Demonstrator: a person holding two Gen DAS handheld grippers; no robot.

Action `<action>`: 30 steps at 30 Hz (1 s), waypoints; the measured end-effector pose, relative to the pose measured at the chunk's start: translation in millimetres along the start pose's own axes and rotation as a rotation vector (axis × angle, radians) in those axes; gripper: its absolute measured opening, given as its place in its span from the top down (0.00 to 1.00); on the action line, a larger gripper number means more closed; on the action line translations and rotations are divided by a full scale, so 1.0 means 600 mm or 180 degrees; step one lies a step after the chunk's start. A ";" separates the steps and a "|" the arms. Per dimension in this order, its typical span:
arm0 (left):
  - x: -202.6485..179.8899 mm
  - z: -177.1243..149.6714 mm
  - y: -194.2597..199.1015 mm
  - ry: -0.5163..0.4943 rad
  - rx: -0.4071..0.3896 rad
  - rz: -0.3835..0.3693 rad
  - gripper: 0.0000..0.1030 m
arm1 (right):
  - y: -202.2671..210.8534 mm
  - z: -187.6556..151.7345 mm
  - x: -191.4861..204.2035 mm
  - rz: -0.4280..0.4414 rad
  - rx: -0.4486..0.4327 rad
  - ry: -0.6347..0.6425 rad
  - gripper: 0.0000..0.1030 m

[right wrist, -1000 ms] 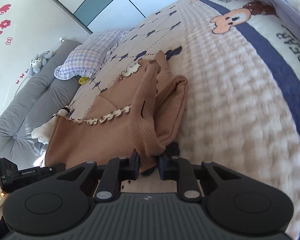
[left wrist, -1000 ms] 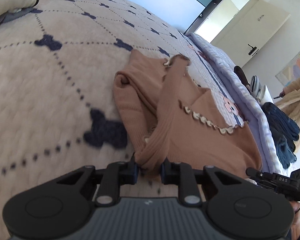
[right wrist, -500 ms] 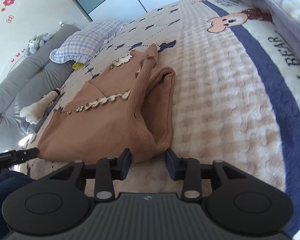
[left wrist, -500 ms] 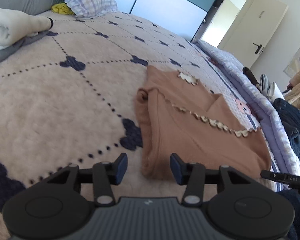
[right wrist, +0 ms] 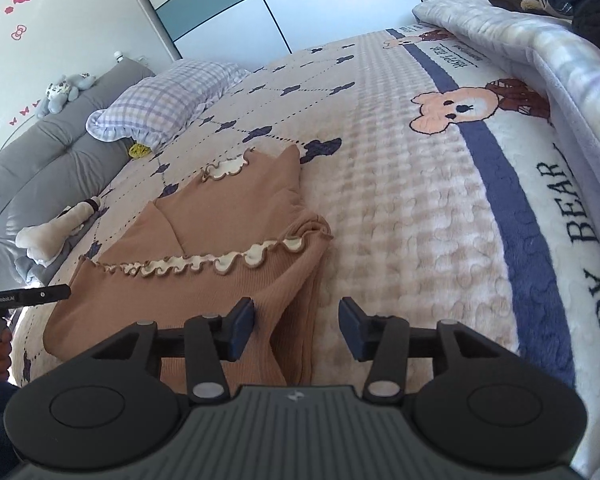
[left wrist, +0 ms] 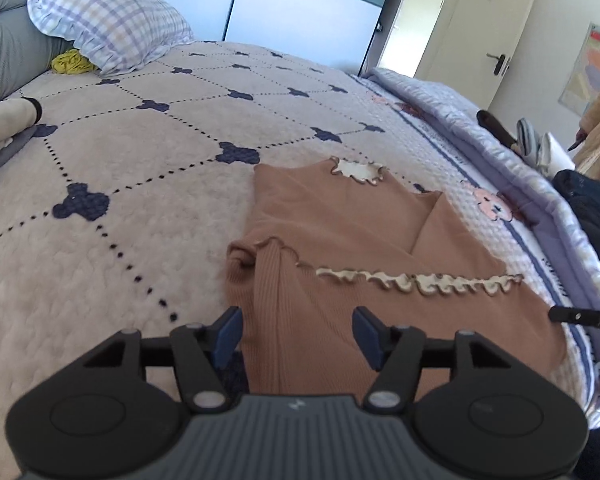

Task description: Fold clothes

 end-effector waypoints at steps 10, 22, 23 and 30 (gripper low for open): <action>0.009 0.004 -0.029 0.0029 -0.0035 0.0111 0.90 | -0.077 0.021 0.011 -0.0162 0.0130 0.0331 0.84; 0.031 0.073 -0.035 0.0219 -0.0342 0.0126 0.91 | -0.091 0.075 0.037 -0.0471 -0.0279 0.0681 0.91; 0.030 0.087 -0.040 0.0202 -0.0379 0.0143 0.91 | -0.098 0.086 0.039 -0.0487 -0.0302 0.0708 0.91; 0.033 0.192 -0.100 0.0030 -0.0554 0.0288 0.91 | -0.162 0.175 0.033 -0.0617 -0.0410 0.0849 0.91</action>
Point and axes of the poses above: each gripper's, at about its wrist camera, not at the fingertips, and y roughly against the way its jaws point, x to its left, z to its top, the point moved 5 cm from there along -y, roughly the way its jaws point, and after that the axes turned 1 degree about z, right-handed, at the moved point
